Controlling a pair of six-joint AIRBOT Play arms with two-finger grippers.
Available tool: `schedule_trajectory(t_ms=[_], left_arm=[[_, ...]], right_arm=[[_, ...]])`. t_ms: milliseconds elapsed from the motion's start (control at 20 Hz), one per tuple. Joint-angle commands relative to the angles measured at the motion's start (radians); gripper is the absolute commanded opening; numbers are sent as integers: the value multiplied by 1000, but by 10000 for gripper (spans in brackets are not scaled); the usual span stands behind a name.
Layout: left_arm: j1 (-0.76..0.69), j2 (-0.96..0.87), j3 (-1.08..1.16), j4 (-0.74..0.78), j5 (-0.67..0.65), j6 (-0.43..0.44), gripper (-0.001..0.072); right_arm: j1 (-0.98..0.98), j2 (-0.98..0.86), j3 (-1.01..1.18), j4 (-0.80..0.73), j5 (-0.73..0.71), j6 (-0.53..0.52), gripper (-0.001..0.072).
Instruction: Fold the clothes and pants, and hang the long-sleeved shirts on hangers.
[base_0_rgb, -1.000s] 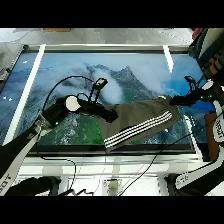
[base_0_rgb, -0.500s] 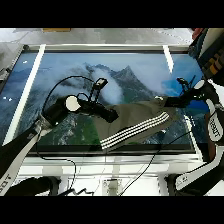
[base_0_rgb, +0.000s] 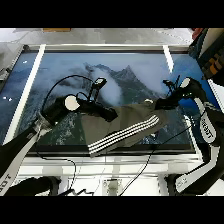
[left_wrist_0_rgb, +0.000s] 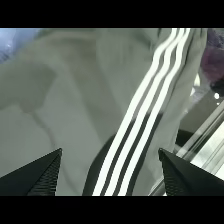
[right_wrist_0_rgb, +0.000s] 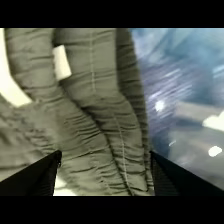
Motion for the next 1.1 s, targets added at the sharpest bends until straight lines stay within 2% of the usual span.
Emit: schedule_trajectory(t_ms=[0,50,100,200,300,500,600,900,1050], left_arm=[[26,1,1,1,8,1,684],[40,1,1,4,23,1,593],[59,2,1,4,39,1,561],[104,13,1,2,44,0,561],[142,38,1,0,44,0,561],[187,95,1,0,45,1,560],[192,111,1,1,45,1,560],[192,116,1,0,44,1,561],[192,116,1,0,44,0,560]], right_arm=[[28,3,-18,211,154,13,593],[43,3,-39,287,154,13,591],[65,3,-60,337,153,13,592],[127,4,-90,391,154,5,592],[188,6,-82,362,142,-41,592],[201,6,-28,172,92,-66,592],[173,6,-27,126,62,-56,592],[161,-2,-30,152,-72,-50,613],[190,-47,-30,198,-50,-5,635]])
